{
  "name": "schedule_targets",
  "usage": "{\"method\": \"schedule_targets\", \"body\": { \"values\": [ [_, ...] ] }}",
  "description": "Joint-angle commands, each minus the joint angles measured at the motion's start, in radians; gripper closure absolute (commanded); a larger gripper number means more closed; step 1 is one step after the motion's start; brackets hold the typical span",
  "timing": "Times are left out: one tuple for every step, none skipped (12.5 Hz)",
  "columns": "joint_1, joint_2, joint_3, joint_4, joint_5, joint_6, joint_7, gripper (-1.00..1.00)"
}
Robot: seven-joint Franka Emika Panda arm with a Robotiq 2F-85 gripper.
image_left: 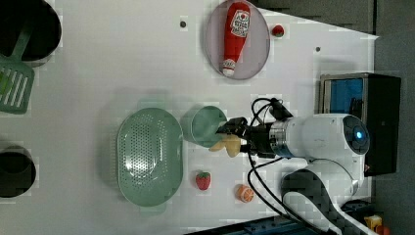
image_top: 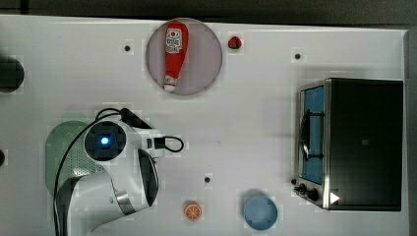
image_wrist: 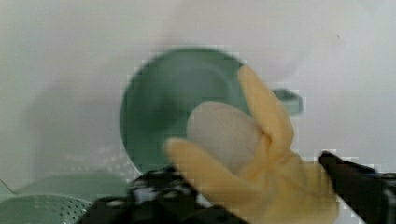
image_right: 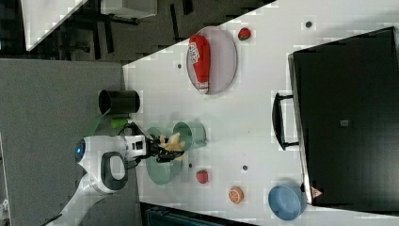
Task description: Pick Banana and place it in mug.
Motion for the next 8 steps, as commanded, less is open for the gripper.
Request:
{"method": "schedule_targets", "body": {
  "values": [
    [0.009, -0.049, 0.022, 0.046, -0.007, 0.030, 0.059, -1.00],
    [0.005, -0.076, 0.013, 0.065, -0.006, -0.001, 0.059, -1.00],
    [0.002, -0.105, 0.002, 0.087, -0.006, -0.053, 0.059, -1.00],
    [0.000, -0.138, -0.013, 0.113, -0.006, -0.126, 0.059, -1.00],
    [-0.003, -0.181, -0.033, 0.152, -0.006, -0.226, 0.057, -1.00],
    [-0.008, -0.227, -0.063, 0.197, -0.006, -0.332, 0.057, -1.00],
    [-0.011, -0.256, -0.092, 0.228, -0.006, -0.389, 0.056, -1.00],
    [-0.014, -0.281, -0.126, 0.257, -0.006, -0.445, 0.048, -1.00]
  ]
}}
